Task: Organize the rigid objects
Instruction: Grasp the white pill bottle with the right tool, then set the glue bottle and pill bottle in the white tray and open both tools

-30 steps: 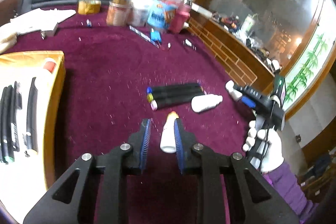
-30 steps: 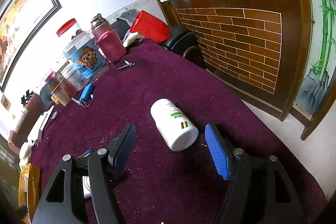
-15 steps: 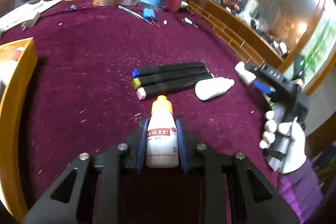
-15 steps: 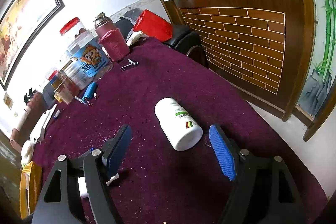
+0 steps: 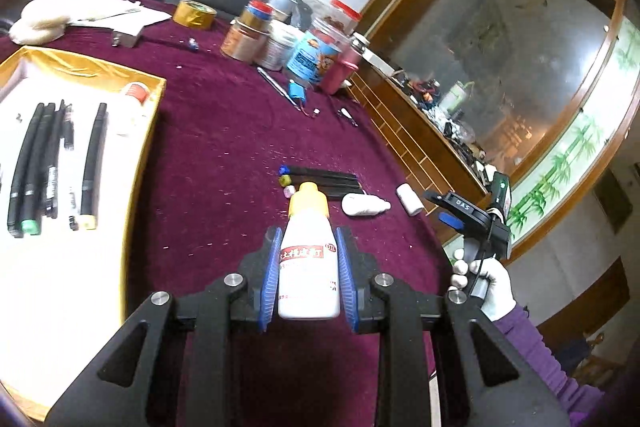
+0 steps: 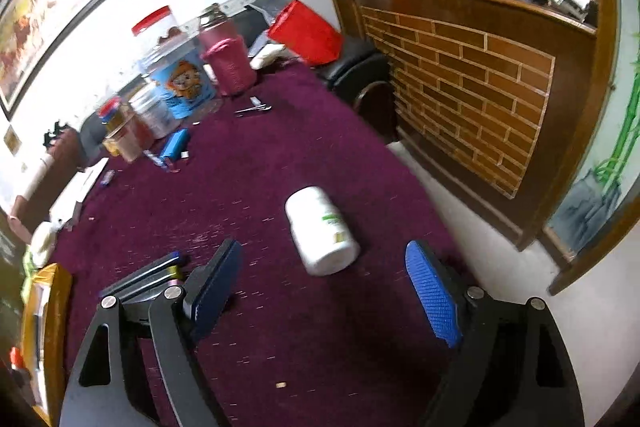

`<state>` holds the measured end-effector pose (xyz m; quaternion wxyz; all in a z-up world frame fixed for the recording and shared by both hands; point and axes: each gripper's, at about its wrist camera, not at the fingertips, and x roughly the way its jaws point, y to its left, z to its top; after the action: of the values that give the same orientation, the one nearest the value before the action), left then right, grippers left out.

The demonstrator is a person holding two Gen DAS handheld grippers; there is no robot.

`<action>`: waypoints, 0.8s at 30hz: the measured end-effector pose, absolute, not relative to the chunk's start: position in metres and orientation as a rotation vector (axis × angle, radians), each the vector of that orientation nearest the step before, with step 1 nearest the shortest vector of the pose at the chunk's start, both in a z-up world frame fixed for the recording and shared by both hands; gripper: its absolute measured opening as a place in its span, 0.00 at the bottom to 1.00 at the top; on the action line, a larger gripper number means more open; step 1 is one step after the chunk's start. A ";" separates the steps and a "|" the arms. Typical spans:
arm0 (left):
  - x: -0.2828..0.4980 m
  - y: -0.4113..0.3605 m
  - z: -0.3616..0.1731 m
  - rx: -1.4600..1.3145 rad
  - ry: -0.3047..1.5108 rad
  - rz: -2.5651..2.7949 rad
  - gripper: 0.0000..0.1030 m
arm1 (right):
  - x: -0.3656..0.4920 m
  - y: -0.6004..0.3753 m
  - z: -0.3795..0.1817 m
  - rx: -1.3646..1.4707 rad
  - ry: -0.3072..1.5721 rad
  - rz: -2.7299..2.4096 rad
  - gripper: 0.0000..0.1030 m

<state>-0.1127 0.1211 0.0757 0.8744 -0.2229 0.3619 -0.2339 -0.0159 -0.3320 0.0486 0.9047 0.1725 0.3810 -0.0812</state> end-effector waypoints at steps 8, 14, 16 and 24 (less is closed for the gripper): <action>-0.114 0.147 0.059 -0.528 0.800 -0.428 0.23 | 0.025 -0.331 0.029 0.282 0.895 -0.190 0.73; -0.128 0.198 0.063 -0.536 0.766 -0.308 0.24 | 0.043 -0.321 0.020 0.180 0.945 -0.217 0.53; -0.134 0.221 0.063 -0.538 0.758 -0.240 0.24 | 0.042 -0.320 0.024 0.191 0.946 -0.177 0.33; -0.141 0.273 0.035 -0.580 0.824 -0.074 0.24 | 0.025 -0.316 0.035 0.281 0.957 -0.108 0.30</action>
<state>-0.1415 0.2729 0.0354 0.8750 -0.2779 0.3947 -0.0357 0.0255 -0.3162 0.0351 0.8768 0.1346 0.4587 -0.0518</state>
